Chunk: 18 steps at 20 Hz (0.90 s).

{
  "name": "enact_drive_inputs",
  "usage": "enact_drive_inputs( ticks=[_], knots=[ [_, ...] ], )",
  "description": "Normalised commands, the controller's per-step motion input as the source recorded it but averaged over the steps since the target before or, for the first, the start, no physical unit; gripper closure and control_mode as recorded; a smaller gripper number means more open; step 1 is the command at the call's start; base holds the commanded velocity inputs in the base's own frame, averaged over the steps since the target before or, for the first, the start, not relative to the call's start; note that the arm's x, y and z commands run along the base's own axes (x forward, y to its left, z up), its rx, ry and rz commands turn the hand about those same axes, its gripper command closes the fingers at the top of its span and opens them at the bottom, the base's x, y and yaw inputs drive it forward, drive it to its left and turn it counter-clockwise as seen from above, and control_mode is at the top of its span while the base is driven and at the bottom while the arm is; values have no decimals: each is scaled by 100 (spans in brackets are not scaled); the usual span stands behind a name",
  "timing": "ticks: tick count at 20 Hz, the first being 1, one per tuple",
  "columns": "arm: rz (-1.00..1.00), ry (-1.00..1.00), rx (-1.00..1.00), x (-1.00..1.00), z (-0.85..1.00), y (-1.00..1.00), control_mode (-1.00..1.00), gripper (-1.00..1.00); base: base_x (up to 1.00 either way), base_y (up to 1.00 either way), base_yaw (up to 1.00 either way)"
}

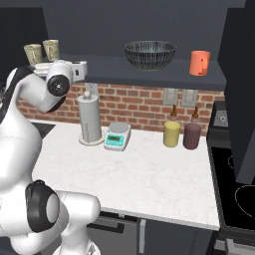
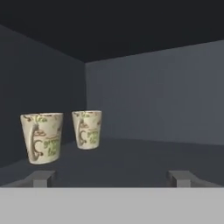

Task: Gather all objects into one cabinet and sort the glasses and bowls to opposite sides.

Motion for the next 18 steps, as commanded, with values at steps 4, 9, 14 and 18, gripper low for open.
enact_drive_inputs(
  ticks=[4, 9, 14, 18],
  knots=[
    [-22, 4, 5, -5, 23, -100, -100, -100, 0, 0, 0],
    [-23, 4, 4, -11, 23, -98, -100, -100, 0, 0, 0],
    [-23, 5, 1, -6, 27, -96, -100, -100, 0, 0, 0],
    [-19, 5, 0, 0, 26, -94, -100, -100, 0, 0, 0]
  ],
)
